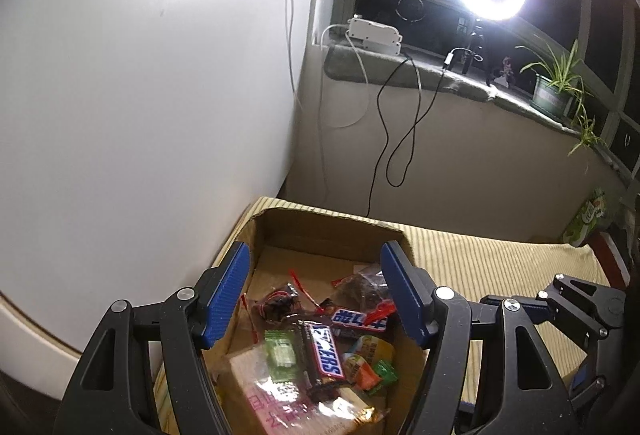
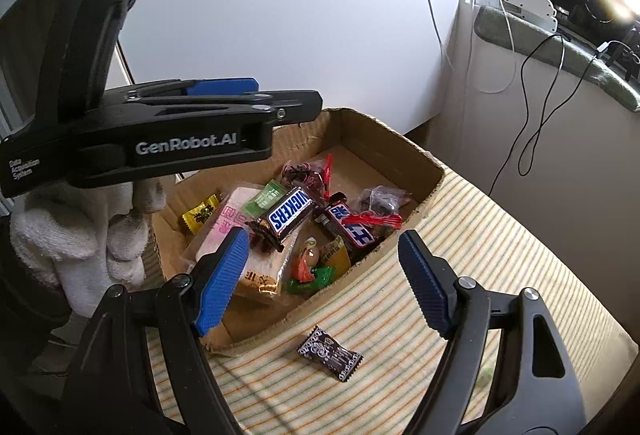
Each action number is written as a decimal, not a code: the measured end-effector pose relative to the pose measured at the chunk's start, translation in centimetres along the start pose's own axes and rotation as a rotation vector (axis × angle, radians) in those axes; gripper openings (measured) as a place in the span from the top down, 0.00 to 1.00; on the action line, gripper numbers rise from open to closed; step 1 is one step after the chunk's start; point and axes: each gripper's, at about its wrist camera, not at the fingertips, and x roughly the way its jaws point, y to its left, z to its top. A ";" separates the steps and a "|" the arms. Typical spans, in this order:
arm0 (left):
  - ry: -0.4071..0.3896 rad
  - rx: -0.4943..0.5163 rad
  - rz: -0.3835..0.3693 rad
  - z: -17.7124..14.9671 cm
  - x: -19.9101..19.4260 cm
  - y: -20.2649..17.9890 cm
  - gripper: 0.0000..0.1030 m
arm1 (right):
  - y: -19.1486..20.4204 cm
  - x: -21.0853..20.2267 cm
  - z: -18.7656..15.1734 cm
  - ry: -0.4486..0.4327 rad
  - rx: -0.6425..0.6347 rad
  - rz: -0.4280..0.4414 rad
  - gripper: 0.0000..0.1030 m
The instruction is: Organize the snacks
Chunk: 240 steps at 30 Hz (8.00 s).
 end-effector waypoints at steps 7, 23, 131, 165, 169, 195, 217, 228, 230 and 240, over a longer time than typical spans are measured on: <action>-0.035 0.035 -0.014 0.0 -2.0 -1.8 0.34 | -0.7 -1.7 -0.8 -0.013 0.005 -0.021 0.23; -0.006 0.060 -0.090 -4.3 -5.4 -7.6 0.34 | -7.4 -6.6 -5.4 -0.028 0.085 -0.102 0.23; 0.076 -0.043 -0.061 -6.3 -1.1 -3.1 0.78 | -8.7 -2.5 -2.1 0.026 0.106 -0.090 0.73; 0.078 -0.029 -0.036 -4.4 1.5 0.6 0.78 | -6.0 11.2 7.1 0.090 0.103 0.047 0.73; 0.079 -0.027 -0.033 -4.4 1.4 0.6 0.78 | -5.7 11.6 6.9 0.099 0.091 0.050 0.73; 0.061 -0.021 0.007 -4.6 0.2 1.0 0.32 | -5.2 10.3 6.7 0.071 0.080 0.005 0.14; 0.009 -0.026 0.031 -5.3 -3.8 0.1 0.27 | -3.7 5.1 5.4 -0.009 0.056 -0.023 0.14; -0.017 -0.020 0.053 -6.9 -6.9 -0.9 0.27 | -2.5 0.3 2.3 -0.057 0.040 -0.062 0.14; -0.020 -0.025 0.069 -7.2 -7.3 -0.9 0.27 | -2.5 -0.5 1.7 -0.061 0.047 -0.060 0.13; -0.002 -0.044 0.098 -8.9 -8.2 -0.7 0.23 | -1.5 -4.1 -2.9 -0.084 0.047 -0.107 0.11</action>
